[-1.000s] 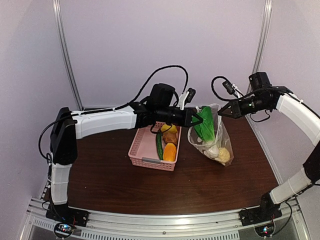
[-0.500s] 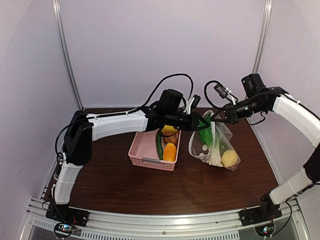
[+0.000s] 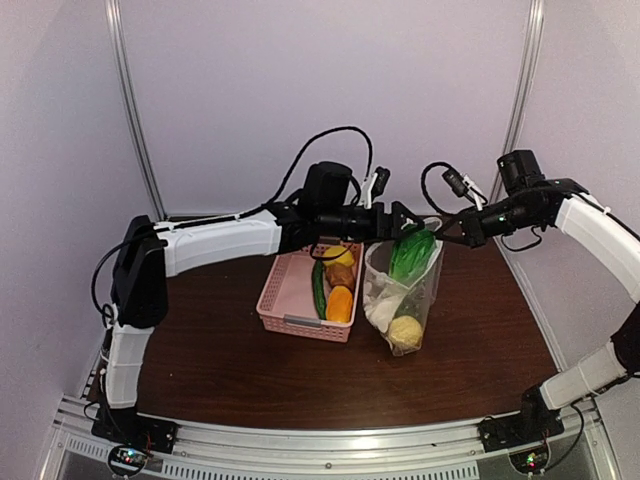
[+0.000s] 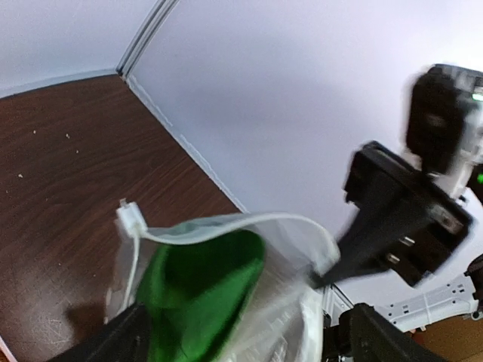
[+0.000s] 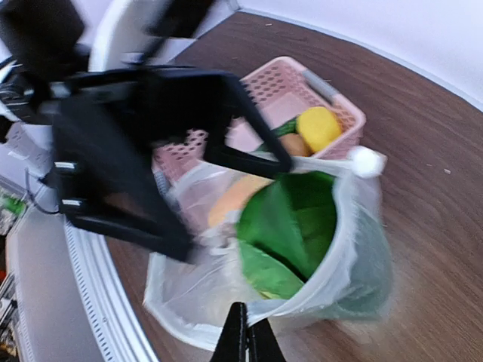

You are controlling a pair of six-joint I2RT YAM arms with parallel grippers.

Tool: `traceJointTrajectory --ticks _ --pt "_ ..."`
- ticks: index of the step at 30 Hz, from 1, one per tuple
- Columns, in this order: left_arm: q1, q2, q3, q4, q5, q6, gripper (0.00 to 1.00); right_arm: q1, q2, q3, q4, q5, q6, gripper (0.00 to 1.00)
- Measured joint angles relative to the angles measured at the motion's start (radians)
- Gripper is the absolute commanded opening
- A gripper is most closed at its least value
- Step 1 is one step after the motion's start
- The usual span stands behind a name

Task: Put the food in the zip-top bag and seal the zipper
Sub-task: Place the fake vegetable in the zipper food storage bag, then adjust the zipper food storage bag.

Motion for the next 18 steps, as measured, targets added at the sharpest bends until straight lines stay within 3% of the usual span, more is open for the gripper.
traceJointTrajectory --ticks 5,10,13,18 --pt "0.000 -0.179 -0.084 -0.016 -0.005 0.077 0.98 -0.109 0.023 0.014 0.036 0.119 0.039 0.00" --pt "0.005 -0.327 -0.150 -0.047 -0.110 0.194 0.94 -0.117 0.028 0.019 0.055 0.125 0.054 0.00" --pt "0.016 -0.330 -0.179 -0.047 -0.137 0.218 0.85 -0.097 0.038 0.021 0.064 0.138 0.050 0.00" --pt "0.008 -0.210 -0.192 -0.074 -0.130 0.175 0.82 -0.068 0.103 0.034 0.066 0.101 0.064 0.00"
